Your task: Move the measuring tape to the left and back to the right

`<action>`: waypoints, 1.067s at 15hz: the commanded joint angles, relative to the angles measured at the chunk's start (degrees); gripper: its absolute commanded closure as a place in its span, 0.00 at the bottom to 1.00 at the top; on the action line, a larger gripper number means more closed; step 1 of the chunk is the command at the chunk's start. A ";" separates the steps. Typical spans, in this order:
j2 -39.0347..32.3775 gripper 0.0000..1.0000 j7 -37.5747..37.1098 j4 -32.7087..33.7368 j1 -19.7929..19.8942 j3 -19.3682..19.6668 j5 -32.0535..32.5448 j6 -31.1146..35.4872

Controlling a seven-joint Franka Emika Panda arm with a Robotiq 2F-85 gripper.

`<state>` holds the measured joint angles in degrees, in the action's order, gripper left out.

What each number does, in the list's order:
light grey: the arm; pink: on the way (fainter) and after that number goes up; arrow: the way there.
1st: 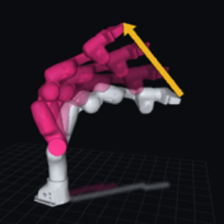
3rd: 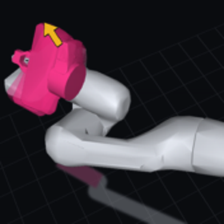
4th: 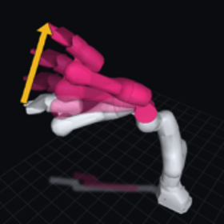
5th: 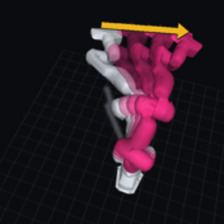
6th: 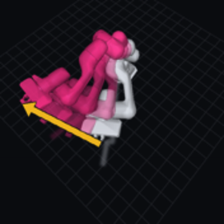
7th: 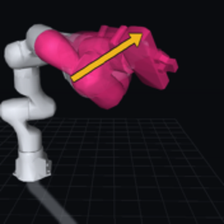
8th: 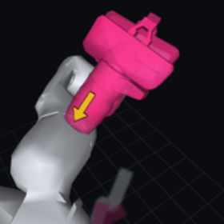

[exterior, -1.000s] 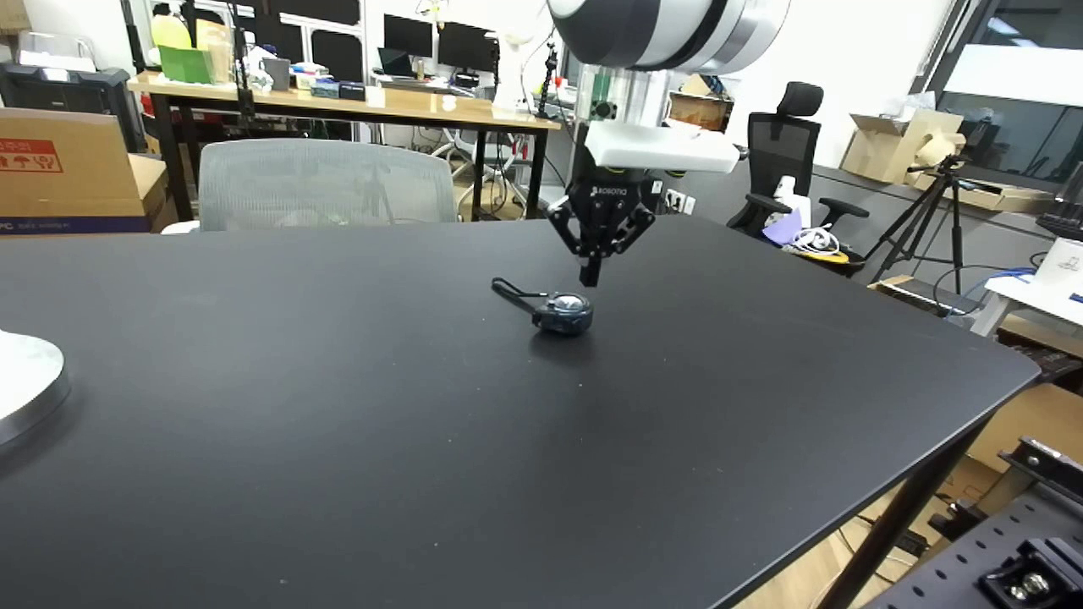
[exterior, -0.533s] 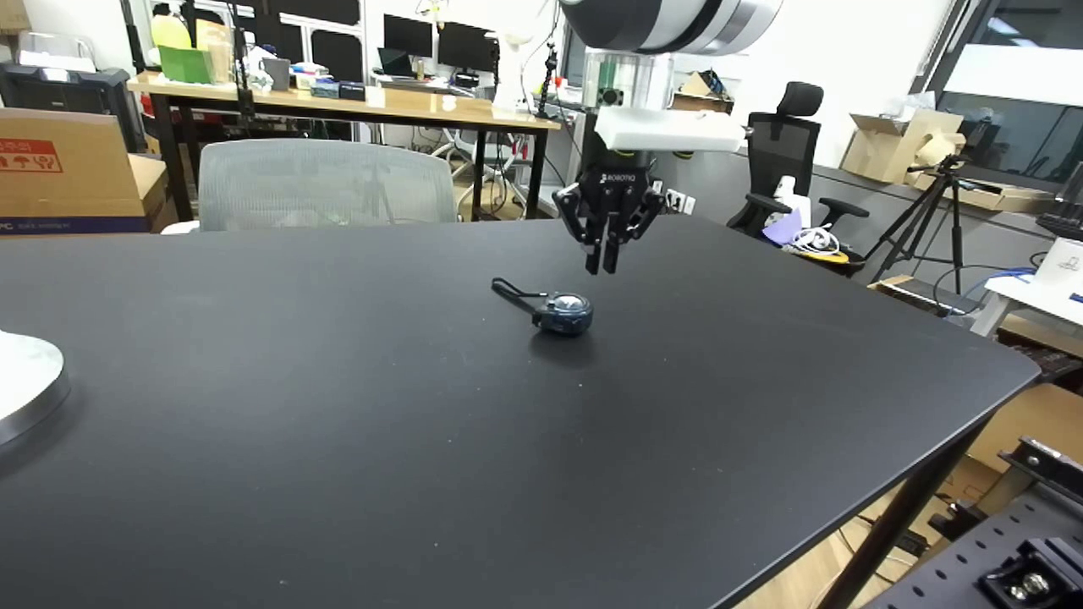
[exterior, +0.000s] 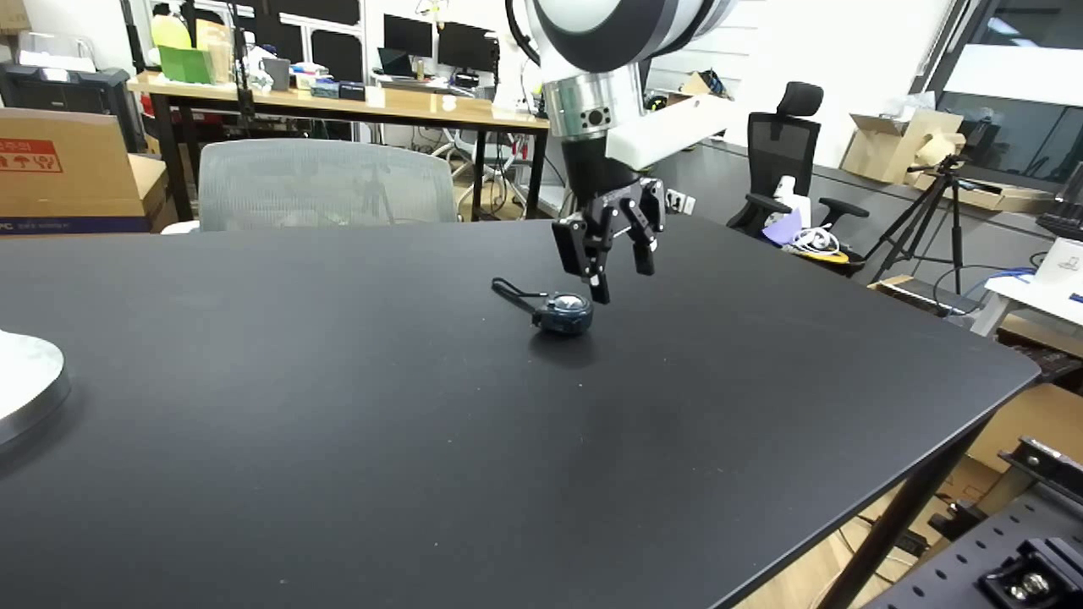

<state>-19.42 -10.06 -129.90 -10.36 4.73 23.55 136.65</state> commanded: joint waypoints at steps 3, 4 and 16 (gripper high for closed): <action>-0.01 0.04 -0.06 0.41 -0.43 -2.21 5.35 -4.40; -0.01 0.00 -0.03 0.52 -0.65 -2.41 5.86 -4.89; -5.90 0.00 27.84 7.42 3.37 -5.56 15.78 0.24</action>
<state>-23.40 10.95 -124.85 -9.31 1.29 38.03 135.18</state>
